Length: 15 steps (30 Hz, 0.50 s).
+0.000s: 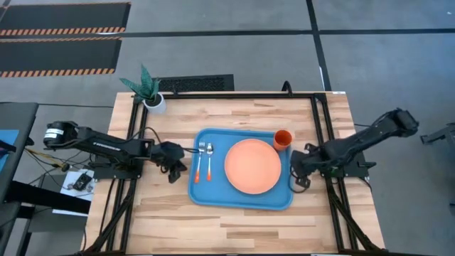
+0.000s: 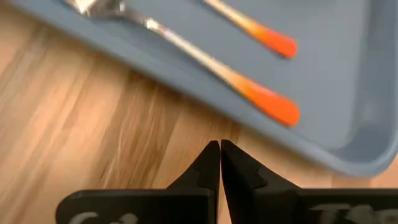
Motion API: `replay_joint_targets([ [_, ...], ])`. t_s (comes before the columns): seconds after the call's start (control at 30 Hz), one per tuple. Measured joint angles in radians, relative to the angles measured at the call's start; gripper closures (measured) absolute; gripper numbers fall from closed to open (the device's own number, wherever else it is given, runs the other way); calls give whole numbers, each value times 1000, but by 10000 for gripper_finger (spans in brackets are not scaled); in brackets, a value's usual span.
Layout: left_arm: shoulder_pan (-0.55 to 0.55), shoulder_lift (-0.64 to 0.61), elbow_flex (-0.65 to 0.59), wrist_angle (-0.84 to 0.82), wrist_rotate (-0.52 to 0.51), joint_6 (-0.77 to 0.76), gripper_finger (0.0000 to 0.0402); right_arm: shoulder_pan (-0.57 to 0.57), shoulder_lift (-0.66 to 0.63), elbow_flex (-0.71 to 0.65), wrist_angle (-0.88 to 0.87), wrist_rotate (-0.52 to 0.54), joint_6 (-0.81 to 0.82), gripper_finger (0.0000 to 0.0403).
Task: Pick and place plate/cup/fork/spoon on tray
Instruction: Adjust the blue serving tray
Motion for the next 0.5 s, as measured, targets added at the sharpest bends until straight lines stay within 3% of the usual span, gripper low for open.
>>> replay_joint_targets([
  [0.3,-63,0,-11,45,-51,-52,401,-173,170,-4,79,6,-161,394],
  [0.5,-125,0,-11,42,-111,-91,402,-198,261,-4,95,1,-162,393],
])
